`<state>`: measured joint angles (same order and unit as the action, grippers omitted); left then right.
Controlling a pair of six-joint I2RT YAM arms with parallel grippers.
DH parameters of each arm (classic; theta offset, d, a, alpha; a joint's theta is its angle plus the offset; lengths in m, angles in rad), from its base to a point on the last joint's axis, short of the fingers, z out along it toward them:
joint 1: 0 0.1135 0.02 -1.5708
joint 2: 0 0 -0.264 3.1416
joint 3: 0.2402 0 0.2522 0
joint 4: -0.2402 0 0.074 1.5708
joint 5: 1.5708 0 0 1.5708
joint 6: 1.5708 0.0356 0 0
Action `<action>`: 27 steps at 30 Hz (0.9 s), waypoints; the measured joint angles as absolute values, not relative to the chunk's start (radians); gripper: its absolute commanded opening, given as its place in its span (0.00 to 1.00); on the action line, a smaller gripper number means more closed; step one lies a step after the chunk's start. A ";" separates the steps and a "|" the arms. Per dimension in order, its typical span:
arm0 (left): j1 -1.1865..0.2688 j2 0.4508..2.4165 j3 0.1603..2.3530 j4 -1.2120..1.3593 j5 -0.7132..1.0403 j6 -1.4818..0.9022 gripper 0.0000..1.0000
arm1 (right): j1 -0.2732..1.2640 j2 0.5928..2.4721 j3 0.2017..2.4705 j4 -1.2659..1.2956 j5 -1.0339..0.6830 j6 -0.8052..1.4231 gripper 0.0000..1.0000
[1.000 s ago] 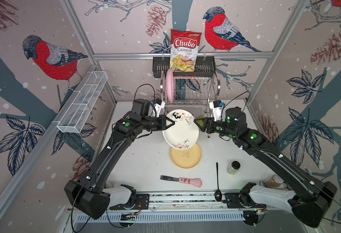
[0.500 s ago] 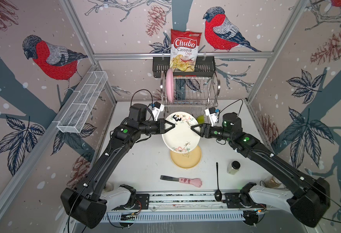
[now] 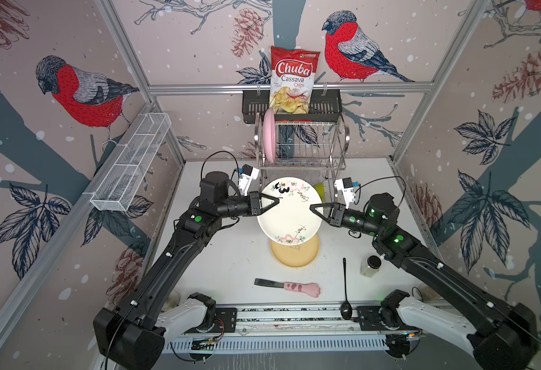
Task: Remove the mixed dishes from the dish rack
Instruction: 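Lower the white plate onto the yellow plate with right gripper while left withdraws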
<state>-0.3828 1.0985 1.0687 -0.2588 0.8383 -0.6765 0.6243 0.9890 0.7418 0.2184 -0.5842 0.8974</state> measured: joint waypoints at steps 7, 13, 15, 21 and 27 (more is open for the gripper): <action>-0.408 1.070 0.985 -0.223 0.812 -0.709 0.62 | 0.628 0.980 0.685 0.244 -0.571 0.930 0.00; -0.414 1.052 0.929 -0.215 0.781 -0.709 0.84 | 0.626 0.919 0.616 0.130 -0.530 0.954 0.00; -0.414 1.049 0.935 -0.219 0.752 -0.694 0.86 | 0.623 0.893 0.589 0.109 -0.513 0.971 0.00; -0.414 1.027 0.955 -0.246 0.661 -0.648 0.89 | 0.606 0.871 0.533 0.030 -0.458 1.001 0.00; -0.414 1.011 0.955 -0.271 0.599 -0.617 0.89 | 0.564 0.924 0.487 -0.036 -0.429 1.016 0.00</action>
<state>-0.4145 1.0107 0.9554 -0.2710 0.5991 -0.6170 0.5644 0.9237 0.4870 -0.0357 -0.4286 1.0164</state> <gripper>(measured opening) 0.886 0.099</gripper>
